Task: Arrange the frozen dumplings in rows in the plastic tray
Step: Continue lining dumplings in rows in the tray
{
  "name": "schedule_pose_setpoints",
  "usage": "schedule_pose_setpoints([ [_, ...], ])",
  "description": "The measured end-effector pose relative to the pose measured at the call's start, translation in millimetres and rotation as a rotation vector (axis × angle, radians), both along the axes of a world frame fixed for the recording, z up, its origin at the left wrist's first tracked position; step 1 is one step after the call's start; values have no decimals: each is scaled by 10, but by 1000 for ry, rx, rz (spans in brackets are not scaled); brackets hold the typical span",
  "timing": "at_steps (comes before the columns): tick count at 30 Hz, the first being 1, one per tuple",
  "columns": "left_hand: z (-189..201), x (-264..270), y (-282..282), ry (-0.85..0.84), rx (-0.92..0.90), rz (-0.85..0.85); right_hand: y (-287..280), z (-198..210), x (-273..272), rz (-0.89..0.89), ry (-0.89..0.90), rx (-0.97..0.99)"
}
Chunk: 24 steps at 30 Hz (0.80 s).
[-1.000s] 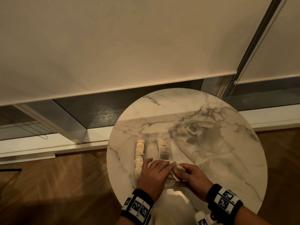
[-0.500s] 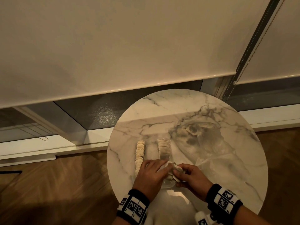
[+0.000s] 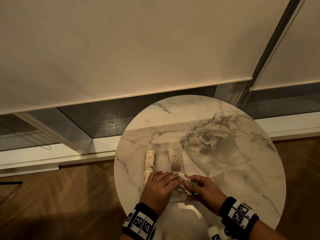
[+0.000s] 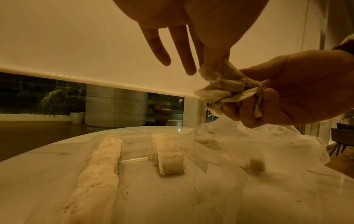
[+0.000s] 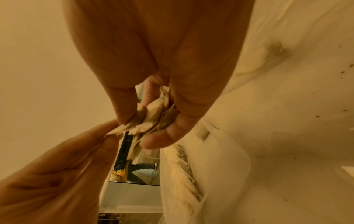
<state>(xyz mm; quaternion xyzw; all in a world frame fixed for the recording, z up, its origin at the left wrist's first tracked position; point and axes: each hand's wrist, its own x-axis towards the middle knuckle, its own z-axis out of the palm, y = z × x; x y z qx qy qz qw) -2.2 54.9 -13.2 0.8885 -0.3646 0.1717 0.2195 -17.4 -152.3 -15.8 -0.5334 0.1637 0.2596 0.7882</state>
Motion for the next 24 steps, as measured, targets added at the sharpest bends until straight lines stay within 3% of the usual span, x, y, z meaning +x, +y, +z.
schedule_pose_setpoints([
  [6, 61, 28, 83, 192, -157, 141, 4, -5, -3, -26, 9, -22],
  [10, 51, 26, 108, 679, -531, 392, 3, -37, -8, -35, 19, -26],
  [13, -52, 58, 222, 924, -613, 499, 9, -44, -4, -46, 26, -36],
  [17, -144, 111, 475, 967, -425, 613, -3, -46, 2, -59, 35, -55],
  [20, -161, 136, 629, 991, -283, 608, -13, -58, -1, -69, 43, -73],
  [24, -191, 225, 813, 980, 49, 609, -12, -59, 2, -67, 47, -87],
])
